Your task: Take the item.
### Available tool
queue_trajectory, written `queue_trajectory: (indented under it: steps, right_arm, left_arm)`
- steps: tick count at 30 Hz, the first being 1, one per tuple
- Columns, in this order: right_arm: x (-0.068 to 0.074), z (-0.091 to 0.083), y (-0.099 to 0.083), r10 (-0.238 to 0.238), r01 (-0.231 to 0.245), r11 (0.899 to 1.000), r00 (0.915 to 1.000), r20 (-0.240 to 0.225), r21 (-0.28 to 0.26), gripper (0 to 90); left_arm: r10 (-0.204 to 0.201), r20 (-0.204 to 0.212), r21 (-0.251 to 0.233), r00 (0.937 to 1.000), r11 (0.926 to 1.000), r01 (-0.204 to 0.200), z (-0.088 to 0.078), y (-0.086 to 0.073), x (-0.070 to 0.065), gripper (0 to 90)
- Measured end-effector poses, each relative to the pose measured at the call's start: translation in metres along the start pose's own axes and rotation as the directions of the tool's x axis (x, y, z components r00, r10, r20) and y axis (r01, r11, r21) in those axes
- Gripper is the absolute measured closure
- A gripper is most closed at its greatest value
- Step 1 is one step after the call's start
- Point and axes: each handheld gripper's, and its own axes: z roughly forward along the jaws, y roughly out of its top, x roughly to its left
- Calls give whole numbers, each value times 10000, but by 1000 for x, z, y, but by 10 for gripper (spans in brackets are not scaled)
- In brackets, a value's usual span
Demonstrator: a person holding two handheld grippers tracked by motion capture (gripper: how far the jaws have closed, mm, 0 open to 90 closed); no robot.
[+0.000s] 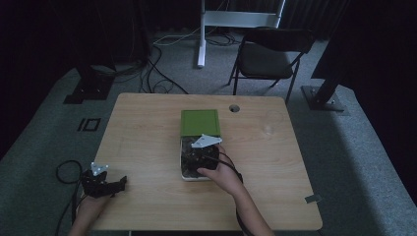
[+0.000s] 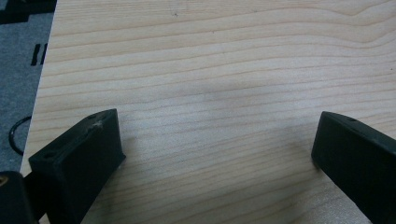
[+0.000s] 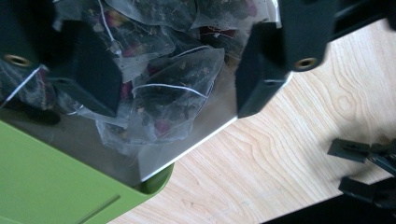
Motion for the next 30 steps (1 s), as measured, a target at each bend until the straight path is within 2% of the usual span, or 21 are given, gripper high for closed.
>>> queue_trajectory:
  steps: [2,9,12,15,20,26,30]
  right_arm:
    - [1,1,0,-159,158,9998,9999,45,87,456]
    - [2,7,1,95,-101,9995,9997,206,305,569]
    - [2,8,0,203,-203,9994,9998,15,267,639]
    - [1,7,0,206,-209,9990,9998,63,400,687]
    - [1,1,0,139,-142,9997,9998,167,194,713]
    - [-4,-7,0,359,-357,9993,9993,138,-112,720]
    - [-7,-13,0,614,-611,9968,9981,30,-520,723]
  left_arm:
    - [0,-1,-1,10000,10000,0,0,0,0,23]
    - [12,0,11,10000,10000,-12,0,0,0,23]
    - [16,1,12,10000,10000,-16,0,0,0,23]
    - [13,-1,10,10000,10000,-13,0,0,0,23]
    - [4,0,2,10000,10000,-4,0,0,0,23]
    - [-3,0,-3,10000,10000,3,0,0,0,23]
    - [-3,-1,-3,10000,10000,3,0,0,0,23]
